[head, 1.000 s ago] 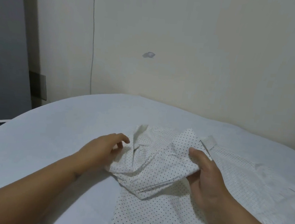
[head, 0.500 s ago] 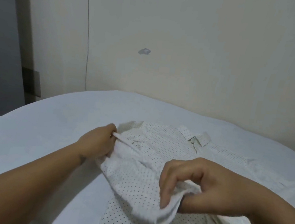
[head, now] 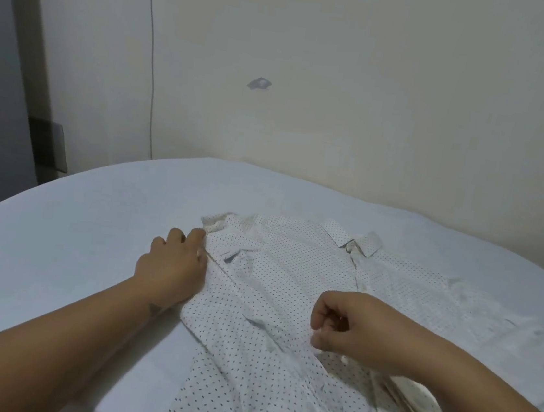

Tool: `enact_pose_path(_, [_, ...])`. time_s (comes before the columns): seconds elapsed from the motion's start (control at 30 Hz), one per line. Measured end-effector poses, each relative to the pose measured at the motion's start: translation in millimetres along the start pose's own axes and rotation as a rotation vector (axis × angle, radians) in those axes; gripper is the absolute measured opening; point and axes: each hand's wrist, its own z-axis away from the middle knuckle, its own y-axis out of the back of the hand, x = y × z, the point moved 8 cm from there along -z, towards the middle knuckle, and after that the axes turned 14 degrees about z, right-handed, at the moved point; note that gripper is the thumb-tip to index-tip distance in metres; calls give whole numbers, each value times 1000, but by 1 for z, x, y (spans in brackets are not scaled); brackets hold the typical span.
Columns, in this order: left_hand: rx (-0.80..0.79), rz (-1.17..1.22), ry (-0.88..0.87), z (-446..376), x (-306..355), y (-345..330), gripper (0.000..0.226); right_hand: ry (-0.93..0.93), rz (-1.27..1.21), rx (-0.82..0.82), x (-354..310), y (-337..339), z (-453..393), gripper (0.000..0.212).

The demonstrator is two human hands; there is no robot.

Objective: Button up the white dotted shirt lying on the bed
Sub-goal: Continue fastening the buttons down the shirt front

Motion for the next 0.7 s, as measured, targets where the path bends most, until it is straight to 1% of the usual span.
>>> enact_pose_path(0.07, [-32,36,-64,3,1,1,44,-38,-87,16,6,-8,-4,12])
enact_pose_path(0.17, [-25,72,-156,2,11,7,44,-54,-166,82,5,-18,-9,14])
enact_pose_path(0.23, [-17,-14,-177,3,16,11,42,-40,-175,134,-1,-23,-11,12])
enact_pose_path(0.3, [53,-190,-276,7,29,18,39,-39,-175,182,-6,-26,-12,11])
enact_pose_path(0.37, [87,-313,-377,16,48,24,34,-60,-196,243,-8,-25,-11,19])
enact_pose_path(0.4, [63,-288,-406,23,58,25,29,-70,-204,265,-8,-25,-10,23])
enact_pose_path(0.43, [19,-188,-409,32,66,25,21,-72,-201,272,-10,-25,-10,23])
enact_pose_path(0.5, [-113,74,-331,48,76,24,8,-53,-197,261,-17,-25,-11,15])
enact_pose_path(0.53, [-189,178,-284,57,79,21,8,-51,-194,247,-21,-27,-10,8])
enact_pose_path(0.6, [-300,301,-245,76,85,15,10,-63,-147,219,-26,-31,-9,16])
enact_pose_path(0.63, [-338,337,-234,85,87,12,12,-69,-114,210,-27,-33,-10,17])
enact_pose_path(0.7, [-380,359,-212,100,86,6,15,-81,-49,204,-29,-36,-11,12])
